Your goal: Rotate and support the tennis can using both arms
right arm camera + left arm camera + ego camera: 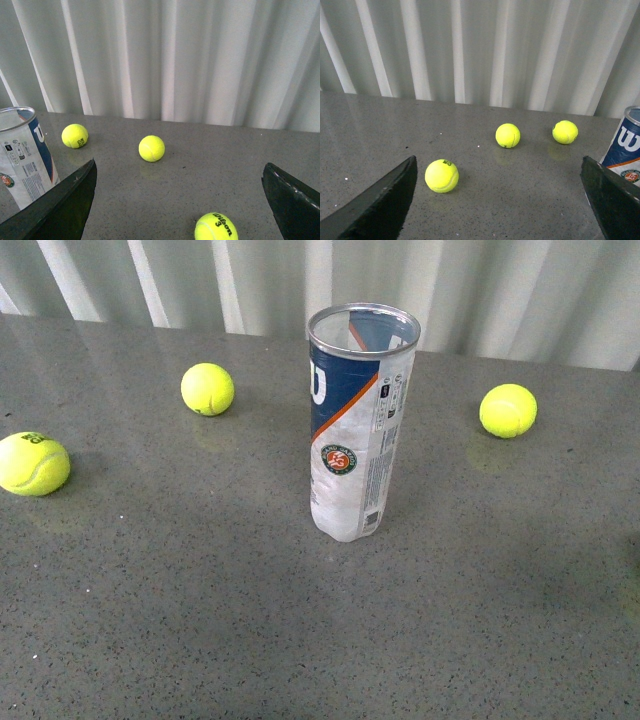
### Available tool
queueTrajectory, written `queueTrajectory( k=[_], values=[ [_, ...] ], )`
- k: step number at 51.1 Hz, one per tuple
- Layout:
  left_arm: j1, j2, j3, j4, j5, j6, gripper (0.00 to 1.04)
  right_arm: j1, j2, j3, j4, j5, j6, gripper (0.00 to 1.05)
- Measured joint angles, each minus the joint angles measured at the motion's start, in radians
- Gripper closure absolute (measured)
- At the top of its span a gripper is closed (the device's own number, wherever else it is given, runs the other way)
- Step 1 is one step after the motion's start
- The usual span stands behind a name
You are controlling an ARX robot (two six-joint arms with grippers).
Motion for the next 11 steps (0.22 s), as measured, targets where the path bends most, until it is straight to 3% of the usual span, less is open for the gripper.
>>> queueTrajectory(
  k=[11],
  values=[
    [0.0, 0.0, 0.0, 0.0, 0.0, 0.0, 0.07, 0.0, 0.0, 0.0, 0.0, 0.0, 0.0, 0.07]
  ],
)
